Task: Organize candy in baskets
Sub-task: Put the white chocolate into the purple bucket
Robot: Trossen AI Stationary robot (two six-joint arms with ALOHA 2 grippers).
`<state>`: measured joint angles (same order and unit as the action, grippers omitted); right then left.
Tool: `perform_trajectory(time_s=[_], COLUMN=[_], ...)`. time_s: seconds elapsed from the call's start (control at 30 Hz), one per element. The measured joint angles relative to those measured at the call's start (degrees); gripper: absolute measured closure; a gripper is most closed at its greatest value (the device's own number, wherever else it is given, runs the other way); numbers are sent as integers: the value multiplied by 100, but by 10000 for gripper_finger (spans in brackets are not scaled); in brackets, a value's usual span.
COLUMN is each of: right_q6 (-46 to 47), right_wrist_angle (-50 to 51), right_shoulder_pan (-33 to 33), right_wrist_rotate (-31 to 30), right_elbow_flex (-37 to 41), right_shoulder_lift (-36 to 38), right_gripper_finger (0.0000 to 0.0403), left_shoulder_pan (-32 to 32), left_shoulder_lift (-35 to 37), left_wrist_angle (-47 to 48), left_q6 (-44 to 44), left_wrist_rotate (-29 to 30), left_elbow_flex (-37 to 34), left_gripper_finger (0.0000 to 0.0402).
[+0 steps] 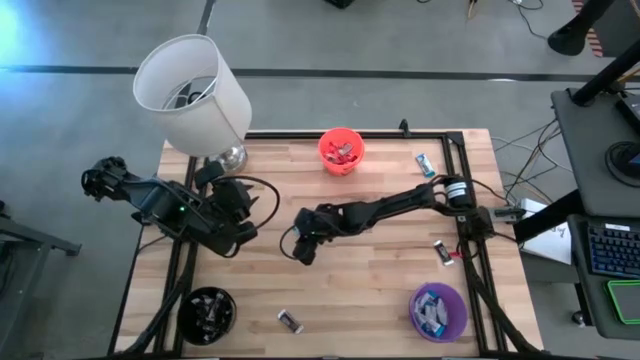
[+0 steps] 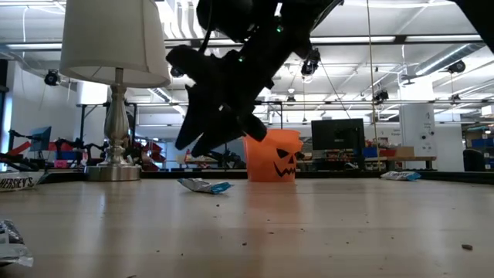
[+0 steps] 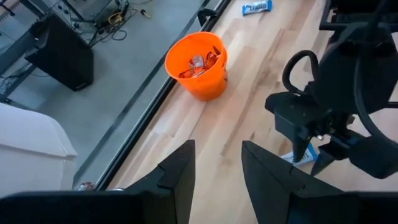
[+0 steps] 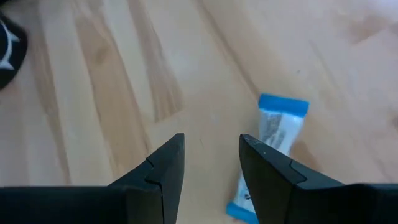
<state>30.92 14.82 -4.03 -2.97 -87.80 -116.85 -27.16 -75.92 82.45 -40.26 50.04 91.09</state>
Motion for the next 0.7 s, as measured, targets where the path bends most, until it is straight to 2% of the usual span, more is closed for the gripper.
perform_trajectory(time_s=[0.7], right_q6=[206], right_wrist_angle=[580], right_shoulder_pan=[234], right_wrist_rotate=[4], right_elbow_flex=[-9], right_shoulder_lift=[-426], right_gripper_finger=[259], left_shoulder_pan=[17], left_shoulder_lift=[-19], left_wrist_angle=[-13], left_q6=[102], left_wrist_rotate=[-4], left_elbow_flex=[0], left_gripper_finger=[288])
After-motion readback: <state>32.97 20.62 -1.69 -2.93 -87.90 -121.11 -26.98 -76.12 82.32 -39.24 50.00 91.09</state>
